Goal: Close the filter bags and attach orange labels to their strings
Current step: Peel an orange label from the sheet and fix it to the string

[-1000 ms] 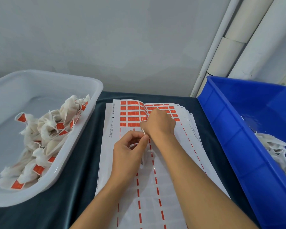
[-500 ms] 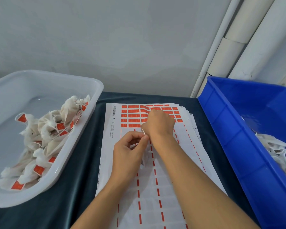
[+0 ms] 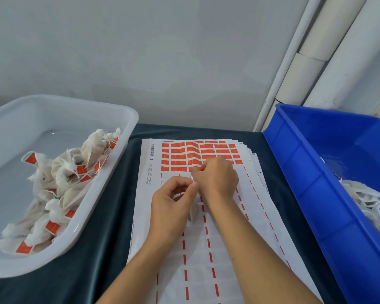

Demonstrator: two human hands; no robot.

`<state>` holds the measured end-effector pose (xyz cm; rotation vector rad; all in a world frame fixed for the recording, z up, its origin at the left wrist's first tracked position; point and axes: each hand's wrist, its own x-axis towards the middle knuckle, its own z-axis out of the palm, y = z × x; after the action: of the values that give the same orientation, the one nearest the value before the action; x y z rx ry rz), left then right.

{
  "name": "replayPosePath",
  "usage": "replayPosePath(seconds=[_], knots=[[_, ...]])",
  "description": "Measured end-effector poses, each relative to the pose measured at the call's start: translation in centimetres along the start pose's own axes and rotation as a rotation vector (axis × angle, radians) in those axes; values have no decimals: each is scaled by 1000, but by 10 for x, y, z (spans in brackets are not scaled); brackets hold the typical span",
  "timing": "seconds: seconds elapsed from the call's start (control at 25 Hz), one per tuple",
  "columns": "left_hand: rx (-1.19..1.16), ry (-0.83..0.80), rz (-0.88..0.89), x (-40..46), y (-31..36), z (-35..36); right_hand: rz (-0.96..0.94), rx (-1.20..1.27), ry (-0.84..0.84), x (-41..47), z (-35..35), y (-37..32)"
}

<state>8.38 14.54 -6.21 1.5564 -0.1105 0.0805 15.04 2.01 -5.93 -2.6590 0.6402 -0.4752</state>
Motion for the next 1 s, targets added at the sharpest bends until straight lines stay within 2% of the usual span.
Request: replayPosePath(seconds=[0.2,0.56,1.0], knots=[[3,-5,-6,1,-1,0,-49,-97,3,2,-3,-5],[5,-4,-23,1,1,0,-134,-120,27,4,-5,-3],[-28,1,-51,-1,3,0,16,93,-5,8,-1,5]])
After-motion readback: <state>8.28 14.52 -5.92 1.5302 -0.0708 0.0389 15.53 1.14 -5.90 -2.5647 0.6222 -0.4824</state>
